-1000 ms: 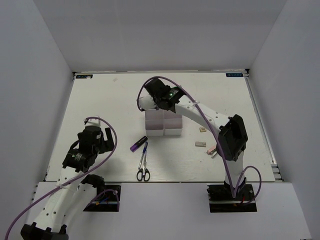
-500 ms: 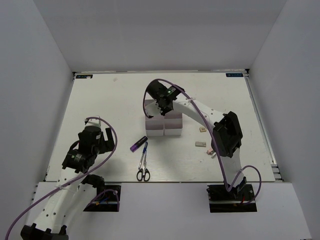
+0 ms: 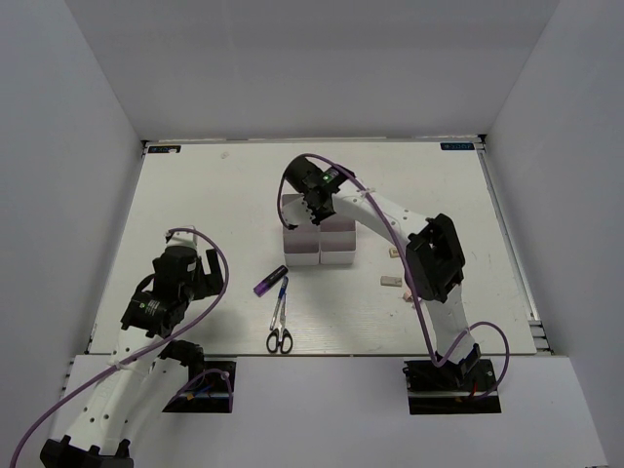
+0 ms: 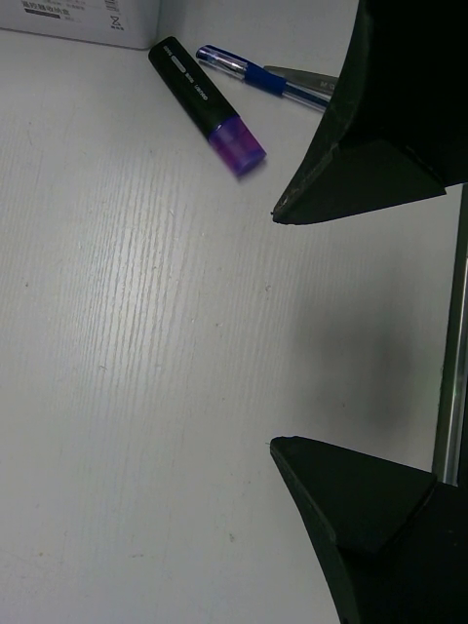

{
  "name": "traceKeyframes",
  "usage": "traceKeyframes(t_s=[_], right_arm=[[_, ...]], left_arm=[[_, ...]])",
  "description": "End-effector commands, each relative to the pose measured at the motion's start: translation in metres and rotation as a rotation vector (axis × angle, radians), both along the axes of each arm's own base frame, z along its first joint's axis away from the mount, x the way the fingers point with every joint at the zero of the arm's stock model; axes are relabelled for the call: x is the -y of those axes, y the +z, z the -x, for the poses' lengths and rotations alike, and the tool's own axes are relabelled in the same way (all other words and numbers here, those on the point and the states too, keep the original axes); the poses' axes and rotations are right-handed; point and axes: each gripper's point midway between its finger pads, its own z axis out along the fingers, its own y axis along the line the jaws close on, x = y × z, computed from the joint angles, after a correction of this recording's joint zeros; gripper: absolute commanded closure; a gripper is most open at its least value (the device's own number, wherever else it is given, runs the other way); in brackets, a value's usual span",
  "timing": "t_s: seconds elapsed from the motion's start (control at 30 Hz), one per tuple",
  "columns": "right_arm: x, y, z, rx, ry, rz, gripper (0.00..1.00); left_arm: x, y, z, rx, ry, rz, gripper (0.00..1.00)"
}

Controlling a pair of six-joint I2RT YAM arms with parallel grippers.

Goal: Sort the stationery into containers
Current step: Place the pen in the storage box.

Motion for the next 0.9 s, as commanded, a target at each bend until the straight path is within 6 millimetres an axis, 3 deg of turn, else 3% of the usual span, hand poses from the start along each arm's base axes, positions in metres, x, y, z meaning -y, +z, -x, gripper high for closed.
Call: traceKeyframes(t_s=[0.0,0.13,0.5,0.6,0.63,0.67,0.7,0.73,0.77,0.8,0.83,0.87], right_arm=[[0.002,0.007,0.000,-0.028,0.035,0.018,0.72],[0.002,0.011,0.002,-0.027,0.027,-0.002,0.59],[0.003,0.024,0.001,-0.006,0.006,-0.040,0.55],[0.001,0.050,0.009,0.012,-0.020,-0.119,0.62],[0.001,0.053,0.012,0.005,-0.053,-0.165,0.77],[0.005,0.072,0.016,0.033,-0.099,-0.240,0.93],[0.001,0.075,0.019,0.025,-0.145,-0.326,1.00],[0.001,0.096,0.027,0.048,-0.169,-0.438,1.00],[0.001,0.098,0.033,0.026,-0.244,-0.539,1.00],[-0.003,0.085,0.044,-0.035,-0.335,-0.638,1.00],[0.000,0.080,0.066,-0.141,-0.362,-0.711,1.00],[0.002,0.086,0.082,-0.194,-0.441,-0.809,0.75]], left_arm=[[0.002,0.000,-0.003,0.010,-0.008,0.008,0.00],[0.003,0.000,-0.003,0.007,-0.016,0.012,0.00],[0.006,-0.002,-0.003,-0.001,-0.033,0.019,0.00],[0.018,-0.004,-0.005,-0.002,-0.099,0.048,0.18],[0.031,-0.003,-0.008,0.001,-0.160,0.087,0.41],[0.037,-0.005,-0.009,-0.011,-0.186,0.102,0.58],[0.042,-0.008,-0.010,-0.031,-0.212,0.113,0.82],[0.060,-0.004,-0.011,-0.036,-0.288,0.169,0.90],[0.067,-0.012,-0.013,-0.099,-0.311,0.188,0.93],[0.083,-0.007,-0.011,-0.115,-0.385,0.238,0.92],[0.087,-0.002,-0.016,-0.119,-0.399,0.243,0.87],[0.095,-0.018,-0.014,-0.210,-0.426,0.229,0.80]])
